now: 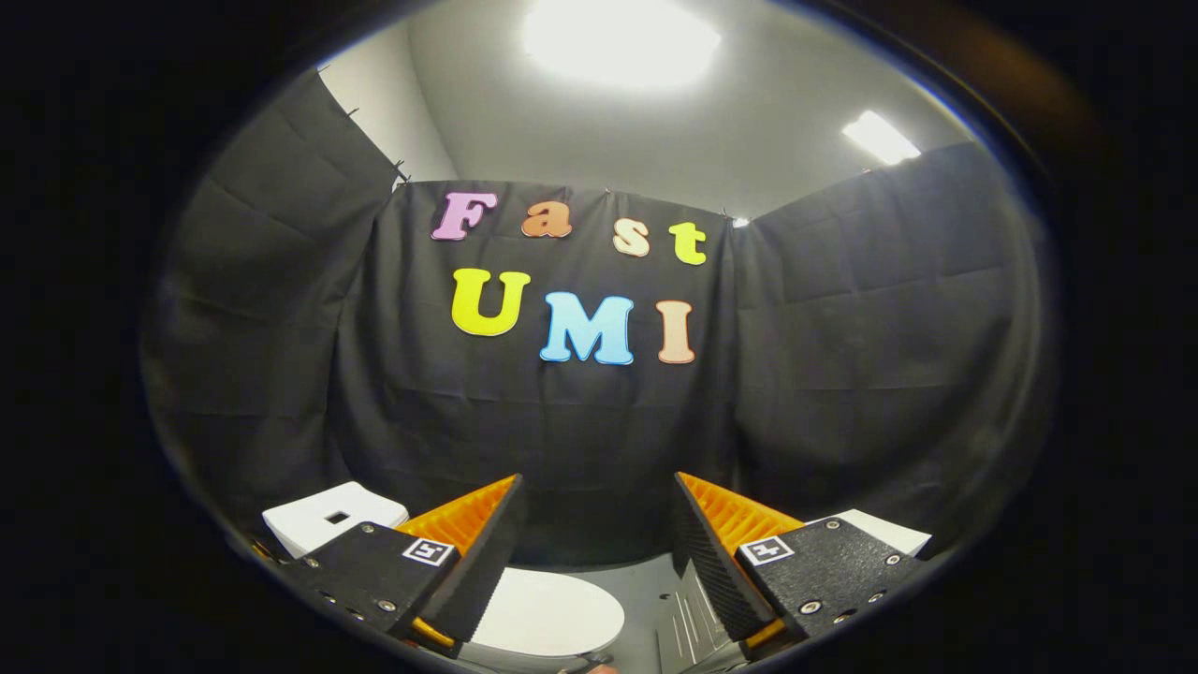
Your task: Open the toilet lid.
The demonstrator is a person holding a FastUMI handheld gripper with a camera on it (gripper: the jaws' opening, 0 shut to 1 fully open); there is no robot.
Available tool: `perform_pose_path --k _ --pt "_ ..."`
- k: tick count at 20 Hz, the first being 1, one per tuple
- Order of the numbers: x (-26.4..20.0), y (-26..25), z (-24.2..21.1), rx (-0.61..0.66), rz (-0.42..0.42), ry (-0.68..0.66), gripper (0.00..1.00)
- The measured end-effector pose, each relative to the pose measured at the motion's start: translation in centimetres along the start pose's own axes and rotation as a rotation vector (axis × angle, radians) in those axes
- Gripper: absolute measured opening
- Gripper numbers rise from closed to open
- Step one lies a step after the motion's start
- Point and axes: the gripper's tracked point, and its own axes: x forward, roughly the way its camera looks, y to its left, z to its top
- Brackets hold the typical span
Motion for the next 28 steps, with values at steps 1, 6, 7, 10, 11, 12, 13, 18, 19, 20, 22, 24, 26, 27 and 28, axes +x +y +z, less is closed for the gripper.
perform_pose_path --k 1,6,7,10,11,12,13,18,19,20,22,24,26,27,28 --pt "-0.1 0.2 0.1 0.002 0.006 -0.003 0.95" --pt "0.1 0.2 0.1 -0.008 0.012 -0.012 0.95" --pt "0.1 0.2 0.0 -0.004 0.014 -0.011 0.95" --pt "0.4 0.0 -0.7 0.008 0.011 0.002 0.95" --pt "0.5 -0.3 -1.0 0.003 0.007 0.010 0.95" --pt "0.6 -0.5 -1.3 -0.002 0.002 0.019 0.95" --pt "0.7 -0.7 -1.6 -0.004 -0.003 0.025 0.95" --pt "1.4 -1.0 -3.8 0.041 -0.010 0.066 0.95" --pt "1.6 -0.8 -4.4 0.043 -0.006 0.077 0.95" --pt "1.9 -0.8 -5.1 0.040 -0.004 0.090 0.95" --pt "2.4 -0.9 -6.9 0.024 -0.007 0.123 0.95" --pt "2.9 -0.8 -8.8 0.023 -0.003 0.159 0.95" --pt "3.3 -0.7 -10.7 0.030 0.002 0.191 0.95" --pt "3.5 -0.8 -11.5 0.037 -0.002 0.203 0.95" --pt "3.7 -0.9 -12.4 0.048 -0.005 0.216 0.95"
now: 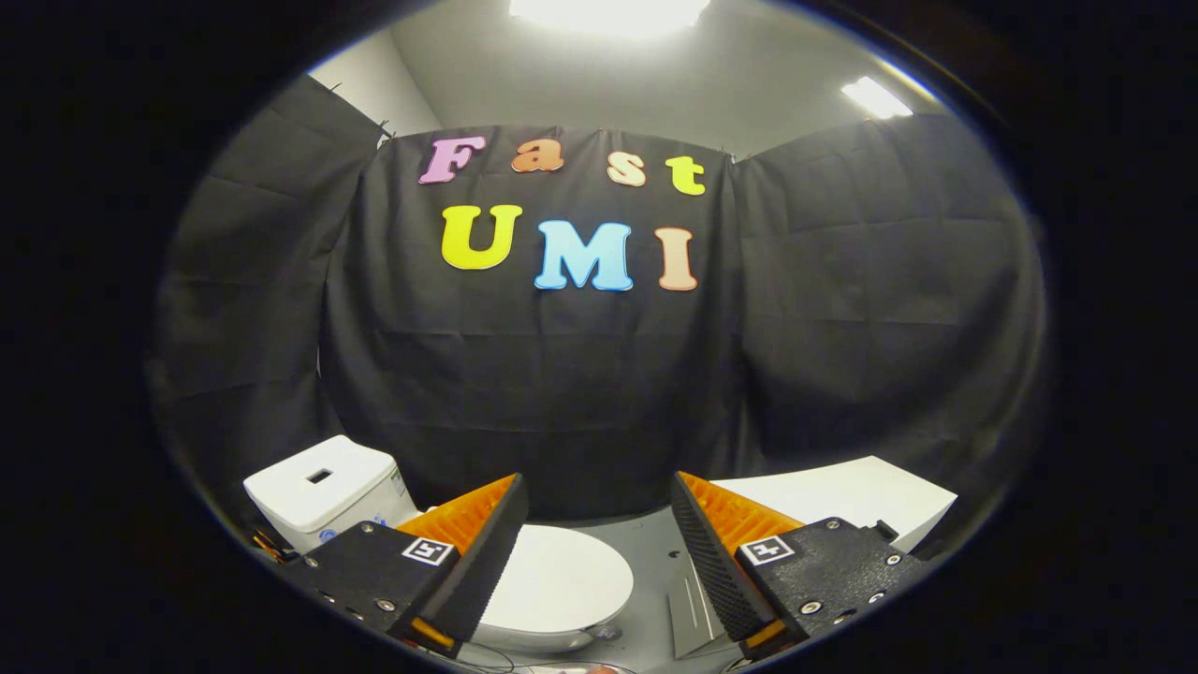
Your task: Open the toilet lid.
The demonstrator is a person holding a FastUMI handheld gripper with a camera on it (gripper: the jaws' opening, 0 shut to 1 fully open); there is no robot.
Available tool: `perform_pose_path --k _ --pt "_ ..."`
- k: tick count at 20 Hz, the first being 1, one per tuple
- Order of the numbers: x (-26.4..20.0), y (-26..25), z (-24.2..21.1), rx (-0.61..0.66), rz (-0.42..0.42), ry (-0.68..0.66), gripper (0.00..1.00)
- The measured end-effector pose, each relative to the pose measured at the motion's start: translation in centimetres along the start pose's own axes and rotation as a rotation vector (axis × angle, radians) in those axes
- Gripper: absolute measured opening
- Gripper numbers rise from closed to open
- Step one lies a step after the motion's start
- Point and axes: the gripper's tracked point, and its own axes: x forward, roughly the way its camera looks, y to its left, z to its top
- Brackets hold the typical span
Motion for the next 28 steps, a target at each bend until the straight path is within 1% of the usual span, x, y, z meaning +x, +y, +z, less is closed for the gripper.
perform_pose_path --k 4,8,11,13,16,21,23,28 --pt "1.0 0.0 -2.7 0.059 0.008 0.043 0.95" --pt "1.9 -0.3 -6.1 0.081 0.001 0.105 0.95" --pt "2.4 0.0 -9.1 0.160 0.019 0.167 0.95" --pt "2.7 -0.1 -11.6 0.188 0.018 0.212 0.95" --pt "2.7 0.7 -14.1 0.263 0.061 0.254 0.95" --pt "2.8 0.6 -19.9 0.251 0.034 0.374 0.96" --pt "2.5 0.6 -21.7 0.292 0.027 0.428 0.96" --pt "2.3 -0.3 -25.1 0.401 -0.014 0.497 0.96"
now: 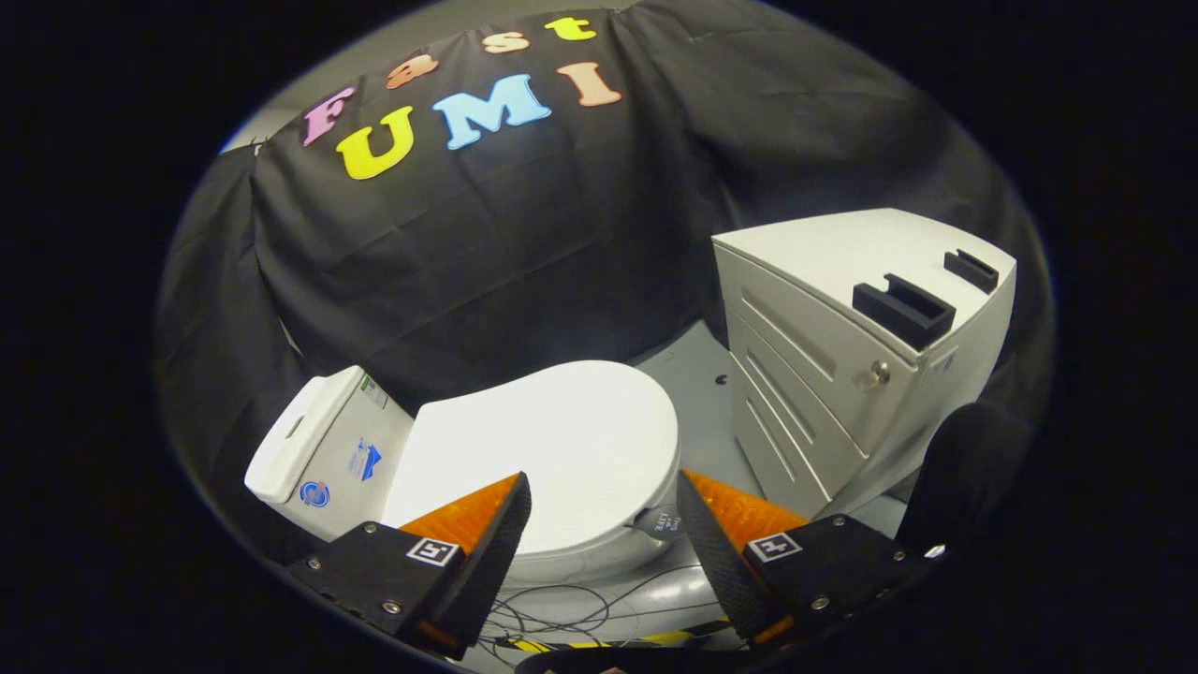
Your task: Open the toilet lid.
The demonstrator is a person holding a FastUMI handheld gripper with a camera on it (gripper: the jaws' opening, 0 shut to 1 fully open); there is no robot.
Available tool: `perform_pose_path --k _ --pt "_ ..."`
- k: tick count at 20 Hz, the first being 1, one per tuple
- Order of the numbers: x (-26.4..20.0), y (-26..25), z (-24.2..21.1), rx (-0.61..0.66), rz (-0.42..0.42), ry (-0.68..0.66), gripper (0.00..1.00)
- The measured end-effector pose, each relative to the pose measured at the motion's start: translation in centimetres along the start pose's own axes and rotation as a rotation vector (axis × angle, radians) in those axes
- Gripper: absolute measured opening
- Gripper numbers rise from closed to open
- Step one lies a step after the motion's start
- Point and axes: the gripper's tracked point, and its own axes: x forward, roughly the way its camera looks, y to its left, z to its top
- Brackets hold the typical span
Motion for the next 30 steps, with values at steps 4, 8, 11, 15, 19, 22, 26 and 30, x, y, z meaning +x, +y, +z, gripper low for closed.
perform_pose_path --k 4,8,11,15,19,22,26,30 --pt "1.1 -1.6 -2.3 0.072 -0.029 0.058 0.96" --pt "2.0 -3.2 -4.6 0.163 -0.057 0.116 0.96" --pt "2.5 -4.1 -6.9 0.233 -0.060 0.162 0.95" --pt "3.3 -5.8 -9.3 0.296 -0.071 0.214 0.90" --pt "4.9 -5.8 -9.8 0.329 -0.055 0.217 0.85" --pt "6.0 -4.9 -10.0 0.374 -0.016 0.237 0.77" --pt "7.6 -5.7 -10.5 0.406 -0.016 0.232 0.64" --pt "8.8 -5.4 -10.8 0.456 0.035 0.220 0.54"
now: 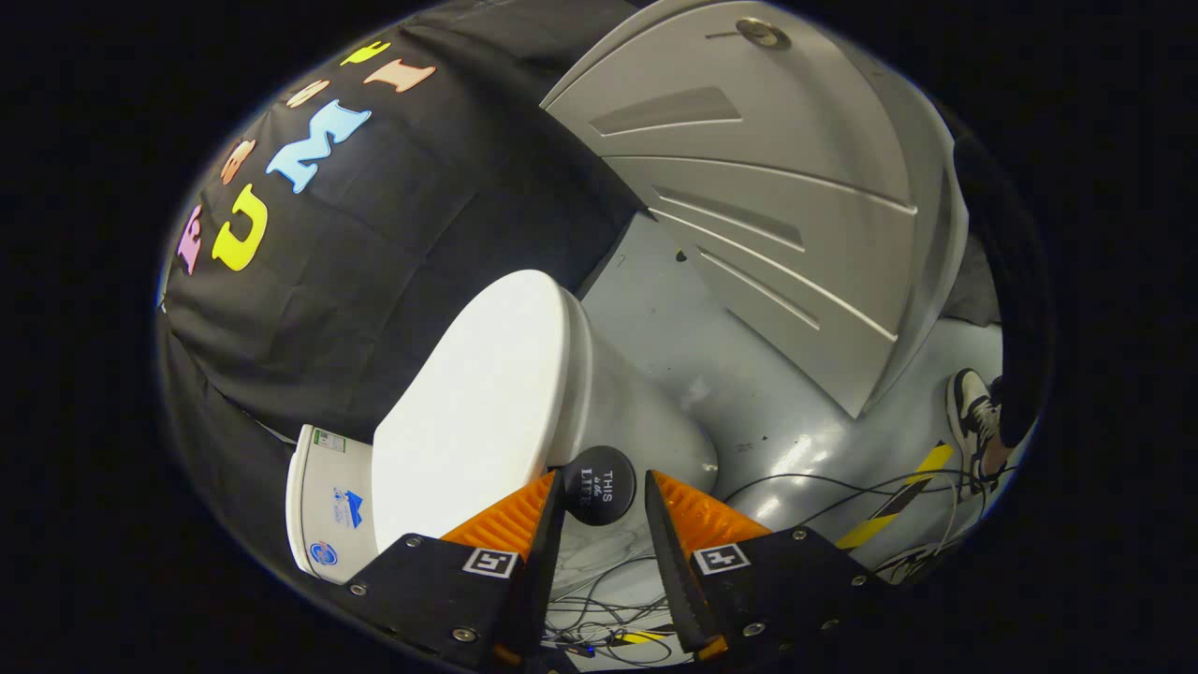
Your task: Open the toilet lid.
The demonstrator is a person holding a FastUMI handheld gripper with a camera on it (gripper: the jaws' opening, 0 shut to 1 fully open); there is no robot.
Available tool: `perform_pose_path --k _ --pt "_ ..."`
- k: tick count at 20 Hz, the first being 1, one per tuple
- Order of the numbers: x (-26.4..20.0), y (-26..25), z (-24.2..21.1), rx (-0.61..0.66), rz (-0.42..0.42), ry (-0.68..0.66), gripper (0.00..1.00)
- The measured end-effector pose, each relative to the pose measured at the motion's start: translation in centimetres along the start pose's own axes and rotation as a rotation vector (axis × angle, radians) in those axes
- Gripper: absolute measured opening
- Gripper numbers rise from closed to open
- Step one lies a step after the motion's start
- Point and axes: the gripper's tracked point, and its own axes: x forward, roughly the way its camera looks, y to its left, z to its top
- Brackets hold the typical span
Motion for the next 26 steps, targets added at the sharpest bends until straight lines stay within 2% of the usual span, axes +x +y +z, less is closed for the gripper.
perform_pose_path --k 8,11,15,17,22,26 --pt "-0.1 -0.1 0.7 -0.002 -0.024 -0.056 0.32" --pt "-0.3 0.1 1.3 -0.044 -0.045 -0.093 0.25" --pt "-0.9 0.6 1.5 -0.027 -0.052 -0.118 0.08" --pt "-1.2 0.8 1.6 -0.027 -0.061 -0.125 0.03" --pt "-3.1 3.0 3.4 -0.047 -0.059 -0.209 0.01" --pt "-5.3 5.6 4.6 -0.123 -0.058 -0.252 0.01"
